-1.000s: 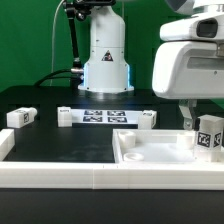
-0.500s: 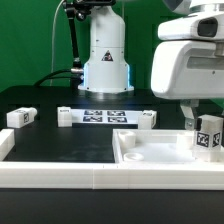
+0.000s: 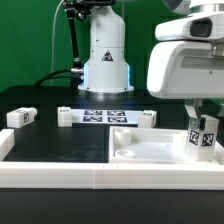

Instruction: Assemble one leg

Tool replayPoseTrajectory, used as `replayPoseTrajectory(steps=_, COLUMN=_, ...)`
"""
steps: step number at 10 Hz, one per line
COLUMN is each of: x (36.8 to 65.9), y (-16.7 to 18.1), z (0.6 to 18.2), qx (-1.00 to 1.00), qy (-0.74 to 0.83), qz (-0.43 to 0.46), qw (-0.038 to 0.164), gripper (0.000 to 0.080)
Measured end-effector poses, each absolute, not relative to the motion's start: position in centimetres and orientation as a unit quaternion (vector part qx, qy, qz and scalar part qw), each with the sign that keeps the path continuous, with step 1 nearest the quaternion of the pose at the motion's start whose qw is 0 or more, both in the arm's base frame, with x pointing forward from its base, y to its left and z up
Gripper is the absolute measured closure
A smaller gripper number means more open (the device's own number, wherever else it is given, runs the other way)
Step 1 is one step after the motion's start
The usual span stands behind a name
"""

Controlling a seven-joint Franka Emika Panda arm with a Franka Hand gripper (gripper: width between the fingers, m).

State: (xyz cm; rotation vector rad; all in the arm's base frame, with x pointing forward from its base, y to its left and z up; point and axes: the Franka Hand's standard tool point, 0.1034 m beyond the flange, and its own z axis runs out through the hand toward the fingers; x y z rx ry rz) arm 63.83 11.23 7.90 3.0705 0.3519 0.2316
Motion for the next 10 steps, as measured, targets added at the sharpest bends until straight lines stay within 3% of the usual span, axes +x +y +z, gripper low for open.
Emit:
replayPoseTrajectory(steps=7, x=63.4, y=10.7, z=7.8, qx=0.975, qy=-0.207, qz=0.081, qw=-0.009, gripper=0.0508)
replayPoseTrajectory(steps=10, x=63.3, y=10.2, z=7.8, qx=0.957, qy=-0.279, qz=0.082, qw=-0.009, gripper=0.0504)
